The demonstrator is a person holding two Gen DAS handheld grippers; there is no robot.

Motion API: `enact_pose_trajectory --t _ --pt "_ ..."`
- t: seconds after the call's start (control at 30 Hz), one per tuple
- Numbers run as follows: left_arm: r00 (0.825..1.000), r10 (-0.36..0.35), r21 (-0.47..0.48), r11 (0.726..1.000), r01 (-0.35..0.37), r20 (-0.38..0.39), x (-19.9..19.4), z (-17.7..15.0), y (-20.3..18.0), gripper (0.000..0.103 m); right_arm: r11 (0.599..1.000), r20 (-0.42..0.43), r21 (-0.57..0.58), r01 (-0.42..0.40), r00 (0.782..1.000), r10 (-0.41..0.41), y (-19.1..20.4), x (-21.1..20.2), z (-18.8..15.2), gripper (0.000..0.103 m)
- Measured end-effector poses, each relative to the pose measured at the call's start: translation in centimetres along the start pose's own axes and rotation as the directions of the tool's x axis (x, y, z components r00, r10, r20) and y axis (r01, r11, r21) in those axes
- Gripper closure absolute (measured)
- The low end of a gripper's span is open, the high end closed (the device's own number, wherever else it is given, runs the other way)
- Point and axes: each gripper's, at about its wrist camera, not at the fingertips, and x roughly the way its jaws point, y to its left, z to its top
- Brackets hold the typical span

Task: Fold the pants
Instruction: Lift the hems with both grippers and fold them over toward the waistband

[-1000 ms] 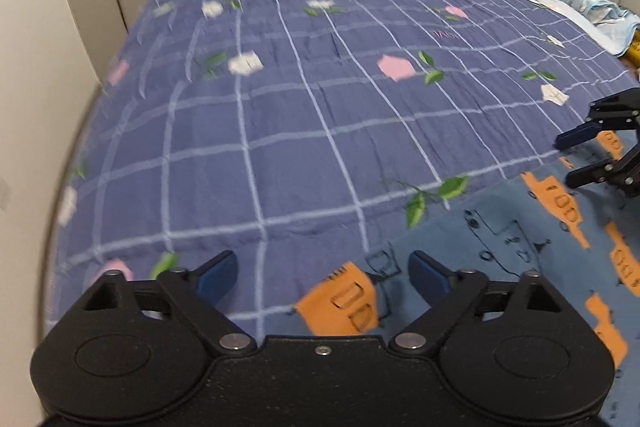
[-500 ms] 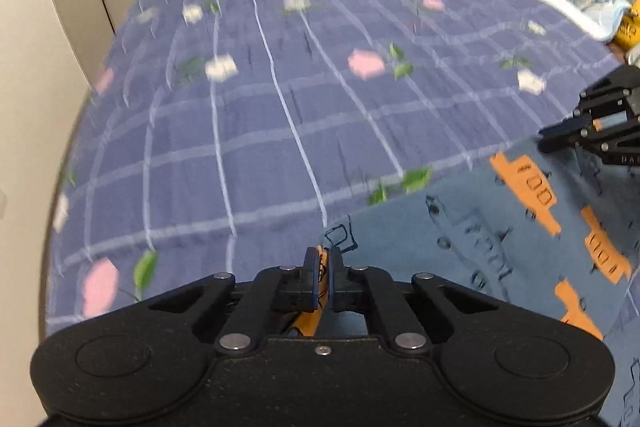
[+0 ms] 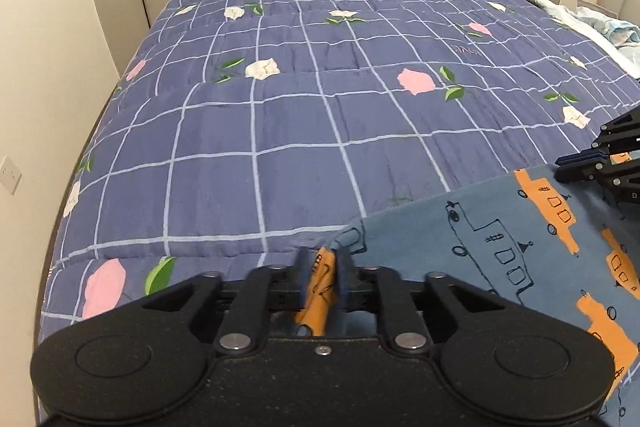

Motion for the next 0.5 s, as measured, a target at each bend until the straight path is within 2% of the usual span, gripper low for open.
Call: enact_pose_trajectory --t 0.07,0.13,0.2,0.27,0.33,0.37,0.4,0.43,0.47,0.5 --pt "1.0 -0.014 -0.027 1.0 0.015 0.021 -0.4 0.0 0.8 0.058 0.999 0.012 0.014 -0.031 0.999 0.031 -0.5 -0.3 -0.1 0.085" --pt "0.999 -0.027 -0.059 0.998 0.03 0.047 -1.1 0.0 1.5 0.053 0.999 0.025 0.023 -0.048 0.999 0.048 -0.8 -0.8 -0.1 0.057" --pt "0.998 -0.055 -0.071 0.996 0.058 0.044 -1.2 0.1 2.0 0.046 0.997 0.031 0.033 -0.068 0.997 0.067 -1.1 -0.8 -0.1 0.05" --pt "0.998 -0.059 -0.065 0.996 0.061 0.025 -0.9 0.0 1.9 0.043 0.995 0.021 0.057 -0.078 0.997 0.077 -1.3 -0.5 0.0 0.05" --pt "0.998 -0.062 -0.058 0.996 0.061 -0.009 -0.1 -0.1 1.6 0.045 0.993 0.003 0.087 -0.086 0.996 0.086 -1.5 0.1 -0.1 0.05" --pt "0.998 -0.066 -0.055 0.996 0.065 -0.019 0.1 -0.2 1.5 0.056 0.991 0.0 0.101 -0.088 0.996 0.089 -1.5 0.2 -0.3 0.052" --pt "0.997 -0.072 -0.046 0.996 0.07 -0.03 0.3 -0.3 1.3 0.077 0.989 0.0 0.115 -0.092 0.996 0.092 -1.6 0.3 -0.3 0.062" --pt "0.997 -0.066 -0.035 0.997 0.065 -0.038 0.3 -0.4 0.9 0.085 0.987 0.0 0.128 -0.095 0.995 0.096 -1.6 0.2 -0.3 0.085" --pt "0.998 -0.05 -0.02 0.999 0.049 -0.04 0.2 -0.5 0.5 0.089 0.986 -0.003 0.139 -0.092 0.996 0.093 -1.6 0.1 -0.3 0.093" --pt "0.999 -0.039 -0.009 0.999 0.039 -0.036 -0.2 -0.5 0.1 0.096 0.986 -0.001 0.145 -0.083 0.996 0.084 -1.5 -0.2 -0.3 0.095"
